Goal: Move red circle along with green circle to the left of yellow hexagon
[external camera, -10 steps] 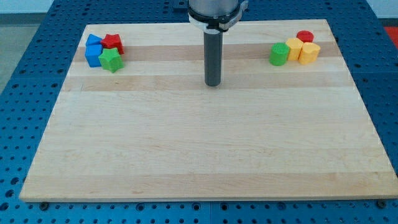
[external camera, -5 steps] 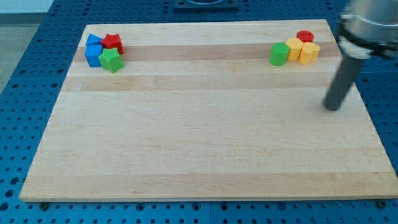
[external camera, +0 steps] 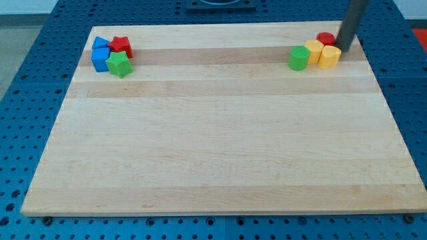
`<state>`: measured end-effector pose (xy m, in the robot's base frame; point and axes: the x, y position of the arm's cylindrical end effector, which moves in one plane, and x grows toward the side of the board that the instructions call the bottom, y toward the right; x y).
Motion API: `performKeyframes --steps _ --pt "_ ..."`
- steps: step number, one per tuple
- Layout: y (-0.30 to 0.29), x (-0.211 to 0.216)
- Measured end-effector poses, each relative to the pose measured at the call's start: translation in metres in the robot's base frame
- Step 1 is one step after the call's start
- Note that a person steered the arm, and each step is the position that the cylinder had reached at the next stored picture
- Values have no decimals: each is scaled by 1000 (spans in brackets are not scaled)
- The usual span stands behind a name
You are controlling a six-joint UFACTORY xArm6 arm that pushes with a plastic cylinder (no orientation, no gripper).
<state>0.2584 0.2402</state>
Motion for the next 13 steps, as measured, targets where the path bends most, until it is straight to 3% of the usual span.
performKeyframes --steps 4,7,10,11,13 --pt "-6 -37" --pt "-6 -41" --pt "-50 9" --pt "-83 57" --pt "-91 70"
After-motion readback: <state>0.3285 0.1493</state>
